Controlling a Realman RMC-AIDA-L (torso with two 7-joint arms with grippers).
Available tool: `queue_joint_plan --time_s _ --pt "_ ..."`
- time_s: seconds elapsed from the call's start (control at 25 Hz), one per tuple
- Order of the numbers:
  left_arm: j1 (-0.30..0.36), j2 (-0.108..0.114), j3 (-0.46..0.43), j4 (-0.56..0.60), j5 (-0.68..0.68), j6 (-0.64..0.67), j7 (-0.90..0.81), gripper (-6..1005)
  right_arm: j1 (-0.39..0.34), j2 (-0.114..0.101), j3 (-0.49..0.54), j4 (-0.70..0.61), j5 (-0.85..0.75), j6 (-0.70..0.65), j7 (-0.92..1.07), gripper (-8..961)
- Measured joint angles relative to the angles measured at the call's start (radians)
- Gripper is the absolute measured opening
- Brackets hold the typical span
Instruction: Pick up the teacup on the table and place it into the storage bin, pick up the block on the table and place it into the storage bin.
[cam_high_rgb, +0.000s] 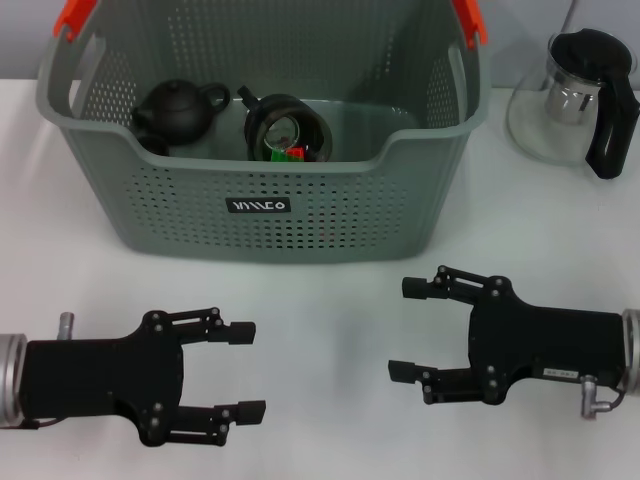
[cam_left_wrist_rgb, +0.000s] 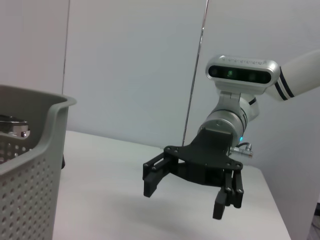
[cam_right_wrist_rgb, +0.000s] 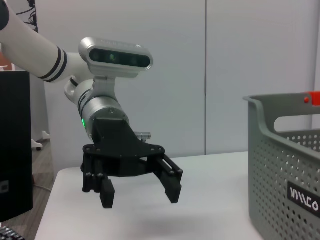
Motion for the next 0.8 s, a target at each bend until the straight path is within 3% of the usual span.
queue_joint_plan --time_s 0.8 --pt "-0.002 -0.002 -0.003 -0.009 -0.005 -0.018 0.0 794 0.002 0.001 -0.006 0.019 -0.003 0.025 -0.001 915"
